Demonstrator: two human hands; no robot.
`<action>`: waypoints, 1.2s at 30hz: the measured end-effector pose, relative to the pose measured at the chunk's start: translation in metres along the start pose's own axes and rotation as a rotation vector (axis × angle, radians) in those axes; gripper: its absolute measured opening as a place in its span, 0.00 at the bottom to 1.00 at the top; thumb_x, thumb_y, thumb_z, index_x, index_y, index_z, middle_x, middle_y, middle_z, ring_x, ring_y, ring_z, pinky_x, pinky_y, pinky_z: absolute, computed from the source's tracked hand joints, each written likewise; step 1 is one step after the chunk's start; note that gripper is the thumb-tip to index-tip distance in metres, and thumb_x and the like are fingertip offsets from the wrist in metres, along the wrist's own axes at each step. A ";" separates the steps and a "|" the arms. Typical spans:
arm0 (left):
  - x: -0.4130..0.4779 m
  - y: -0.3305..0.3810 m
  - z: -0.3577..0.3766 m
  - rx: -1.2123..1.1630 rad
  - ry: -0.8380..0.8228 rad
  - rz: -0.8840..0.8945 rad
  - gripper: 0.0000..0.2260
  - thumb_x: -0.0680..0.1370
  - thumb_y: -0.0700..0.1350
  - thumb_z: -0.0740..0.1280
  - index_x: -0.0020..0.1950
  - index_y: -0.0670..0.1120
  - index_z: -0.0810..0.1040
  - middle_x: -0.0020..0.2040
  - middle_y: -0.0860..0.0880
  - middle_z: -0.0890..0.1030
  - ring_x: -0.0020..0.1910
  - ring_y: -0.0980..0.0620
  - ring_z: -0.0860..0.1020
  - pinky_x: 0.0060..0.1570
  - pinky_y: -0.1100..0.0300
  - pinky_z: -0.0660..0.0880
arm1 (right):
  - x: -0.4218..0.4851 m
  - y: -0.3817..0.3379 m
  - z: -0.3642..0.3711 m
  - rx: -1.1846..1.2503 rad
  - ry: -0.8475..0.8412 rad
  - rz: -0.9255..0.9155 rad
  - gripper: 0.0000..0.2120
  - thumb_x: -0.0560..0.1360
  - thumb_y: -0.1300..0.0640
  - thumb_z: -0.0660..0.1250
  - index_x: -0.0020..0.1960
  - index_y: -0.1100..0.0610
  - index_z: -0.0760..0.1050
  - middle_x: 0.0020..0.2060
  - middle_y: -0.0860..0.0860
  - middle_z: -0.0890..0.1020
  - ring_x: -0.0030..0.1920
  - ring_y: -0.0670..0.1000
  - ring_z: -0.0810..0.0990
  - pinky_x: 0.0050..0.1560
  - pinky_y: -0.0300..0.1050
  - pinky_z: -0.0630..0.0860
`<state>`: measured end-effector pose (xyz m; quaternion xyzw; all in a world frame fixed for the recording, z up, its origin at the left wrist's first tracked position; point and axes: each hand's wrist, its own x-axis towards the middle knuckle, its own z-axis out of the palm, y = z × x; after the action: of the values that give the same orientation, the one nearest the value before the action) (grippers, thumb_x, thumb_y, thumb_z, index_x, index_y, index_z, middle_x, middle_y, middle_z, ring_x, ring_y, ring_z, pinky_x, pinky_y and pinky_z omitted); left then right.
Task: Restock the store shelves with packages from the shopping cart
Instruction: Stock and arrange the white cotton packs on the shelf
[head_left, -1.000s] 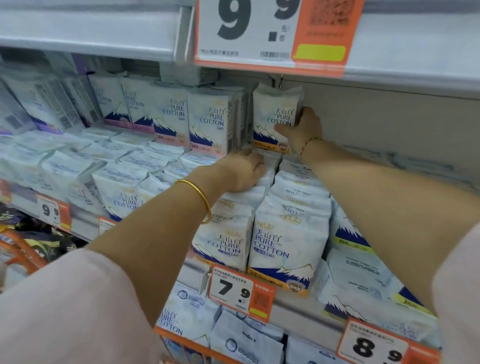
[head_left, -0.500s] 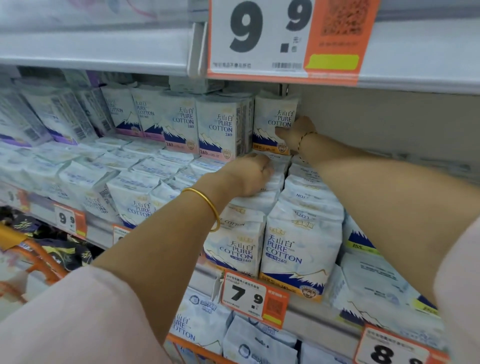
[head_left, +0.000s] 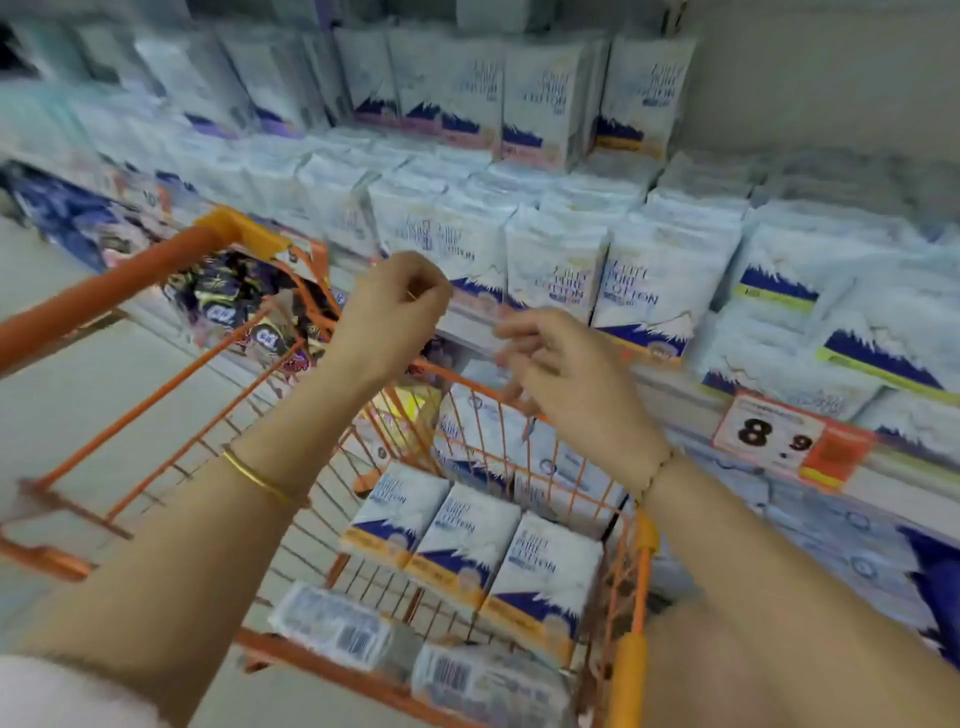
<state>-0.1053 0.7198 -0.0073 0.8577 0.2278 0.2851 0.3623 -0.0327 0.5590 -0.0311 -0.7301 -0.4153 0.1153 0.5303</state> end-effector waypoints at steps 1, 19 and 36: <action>-0.018 -0.013 0.001 0.022 -0.012 -0.052 0.05 0.74 0.41 0.62 0.39 0.44 0.75 0.34 0.49 0.77 0.36 0.48 0.75 0.38 0.56 0.71 | -0.012 0.014 0.012 -0.057 -0.041 0.041 0.09 0.79 0.64 0.58 0.52 0.51 0.72 0.44 0.53 0.80 0.35 0.48 0.82 0.36 0.40 0.77; -0.096 -0.117 0.105 0.712 -1.033 -0.467 0.36 0.77 0.54 0.64 0.76 0.41 0.49 0.67 0.40 0.69 0.60 0.43 0.74 0.55 0.53 0.73 | -0.038 0.068 0.044 -0.497 -0.252 0.068 0.14 0.78 0.62 0.55 0.62 0.54 0.71 0.40 0.55 0.80 0.39 0.57 0.79 0.43 0.57 0.77; -0.089 -0.123 0.096 0.189 -0.876 -0.740 0.18 0.72 0.51 0.73 0.55 0.45 0.71 0.53 0.43 0.78 0.49 0.46 0.78 0.47 0.57 0.77 | -0.040 0.068 0.043 -0.473 -0.242 0.077 0.16 0.78 0.62 0.55 0.64 0.55 0.69 0.40 0.51 0.76 0.42 0.55 0.79 0.44 0.54 0.77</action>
<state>-0.1297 0.6972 -0.1836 0.7875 0.3656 -0.2637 0.4203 -0.0510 0.5530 -0.1188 -0.8297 -0.4632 0.1218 0.2868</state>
